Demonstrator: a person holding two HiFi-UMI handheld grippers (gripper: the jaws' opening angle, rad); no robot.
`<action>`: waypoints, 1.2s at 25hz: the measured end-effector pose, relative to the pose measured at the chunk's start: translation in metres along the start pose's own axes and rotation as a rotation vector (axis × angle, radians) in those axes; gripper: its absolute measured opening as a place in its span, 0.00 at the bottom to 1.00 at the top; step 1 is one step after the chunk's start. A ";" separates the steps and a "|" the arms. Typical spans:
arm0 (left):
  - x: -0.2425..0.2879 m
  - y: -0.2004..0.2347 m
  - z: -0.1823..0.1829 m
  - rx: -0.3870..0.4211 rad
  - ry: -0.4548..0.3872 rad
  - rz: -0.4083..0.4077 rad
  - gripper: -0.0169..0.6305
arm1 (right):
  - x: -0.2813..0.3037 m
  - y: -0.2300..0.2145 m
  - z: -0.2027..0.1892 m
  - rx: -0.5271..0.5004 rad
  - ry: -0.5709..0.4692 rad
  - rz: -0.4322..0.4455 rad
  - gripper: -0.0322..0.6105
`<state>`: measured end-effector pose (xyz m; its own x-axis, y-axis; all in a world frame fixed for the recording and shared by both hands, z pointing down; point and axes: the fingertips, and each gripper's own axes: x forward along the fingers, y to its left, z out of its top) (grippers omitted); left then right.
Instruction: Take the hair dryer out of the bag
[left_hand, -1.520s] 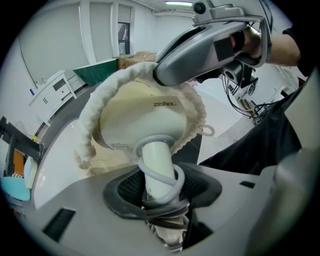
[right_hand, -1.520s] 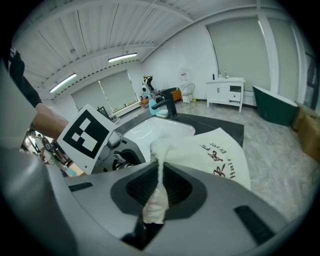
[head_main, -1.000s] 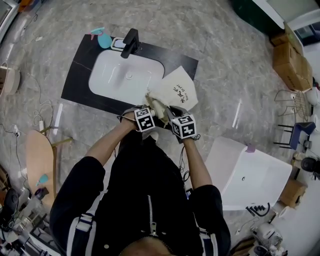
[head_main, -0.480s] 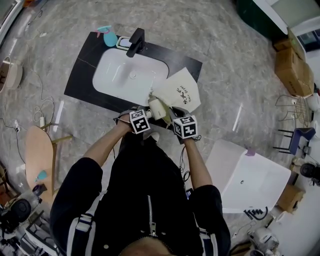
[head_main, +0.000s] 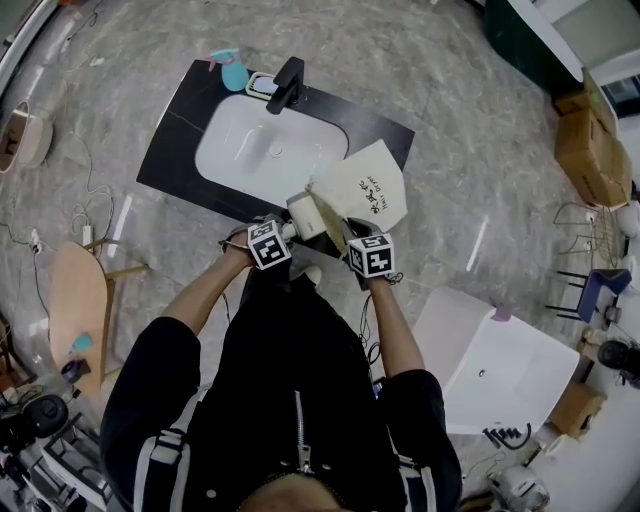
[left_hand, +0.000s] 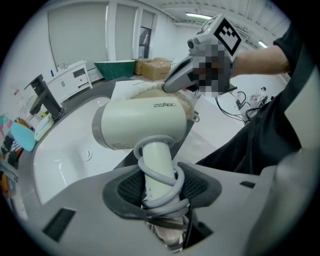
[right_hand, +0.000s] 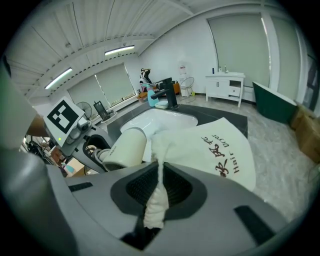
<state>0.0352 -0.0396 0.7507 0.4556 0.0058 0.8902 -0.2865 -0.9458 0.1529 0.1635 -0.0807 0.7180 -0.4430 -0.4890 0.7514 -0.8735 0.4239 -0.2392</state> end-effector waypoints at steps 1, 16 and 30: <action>-0.003 0.003 -0.002 -0.023 -0.008 0.003 0.37 | 0.002 0.000 -0.002 -0.002 0.007 0.000 0.12; -0.060 0.044 -0.009 -0.304 -0.198 0.075 0.37 | 0.035 0.001 -0.024 0.029 0.101 0.000 0.12; -0.085 0.059 -0.015 -0.401 -0.337 0.132 0.37 | 0.061 0.005 -0.047 0.075 0.185 0.056 0.20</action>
<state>-0.0335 -0.0914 0.6903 0.6201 -0.2719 0.7360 -0.6293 -0.7326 0.2596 0.1416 -0.0720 0.7914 -0.4529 -0.3153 0.8340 -0.8643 0.3848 -0.3238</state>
